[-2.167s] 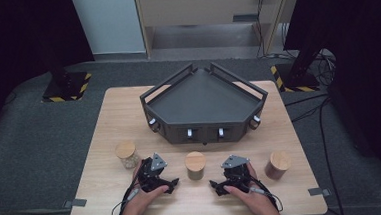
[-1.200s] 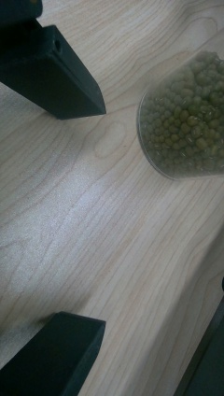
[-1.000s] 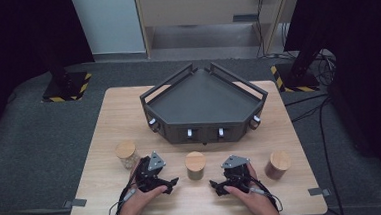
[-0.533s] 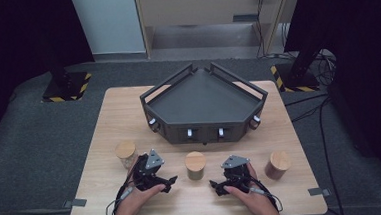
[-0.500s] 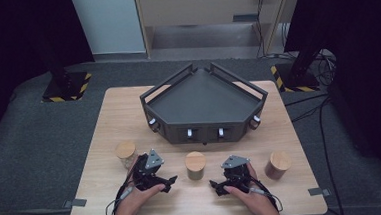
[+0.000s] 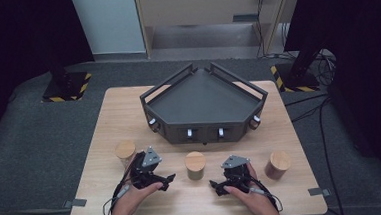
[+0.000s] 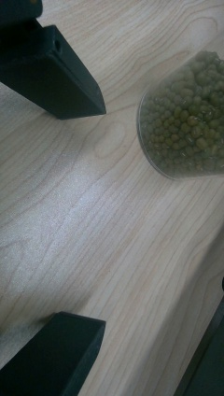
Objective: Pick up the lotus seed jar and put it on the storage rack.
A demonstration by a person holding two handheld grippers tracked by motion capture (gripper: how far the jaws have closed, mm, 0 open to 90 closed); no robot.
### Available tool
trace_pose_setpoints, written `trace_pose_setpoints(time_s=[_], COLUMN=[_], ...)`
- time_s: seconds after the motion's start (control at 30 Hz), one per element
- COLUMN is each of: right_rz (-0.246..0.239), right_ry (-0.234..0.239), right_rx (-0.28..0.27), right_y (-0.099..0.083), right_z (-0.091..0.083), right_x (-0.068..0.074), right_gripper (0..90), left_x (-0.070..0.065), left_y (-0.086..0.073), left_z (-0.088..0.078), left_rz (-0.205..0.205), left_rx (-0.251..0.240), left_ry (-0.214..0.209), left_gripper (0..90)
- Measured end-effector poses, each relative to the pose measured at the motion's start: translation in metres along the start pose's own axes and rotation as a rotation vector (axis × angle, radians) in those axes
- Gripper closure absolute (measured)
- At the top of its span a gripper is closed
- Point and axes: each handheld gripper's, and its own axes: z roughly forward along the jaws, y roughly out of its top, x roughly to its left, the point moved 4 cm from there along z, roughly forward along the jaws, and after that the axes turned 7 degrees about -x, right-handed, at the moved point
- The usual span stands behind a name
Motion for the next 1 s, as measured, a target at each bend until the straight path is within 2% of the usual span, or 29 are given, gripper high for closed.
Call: trace_pose_setpoints(time_s=[1.0], right_rz=[0.002], right_ry=[-0.002], right_rx=[0.001], right_y=[0.0], right_z=[0.0], right_x=[0.001], right_gripper=[1.0], left_x=[0.017], left_y=[0.013], left_z=[-0.02], left_rz=[-0.012], left_rx=[-0.02], left_ry=[0.019], left_gripper=[1.9])
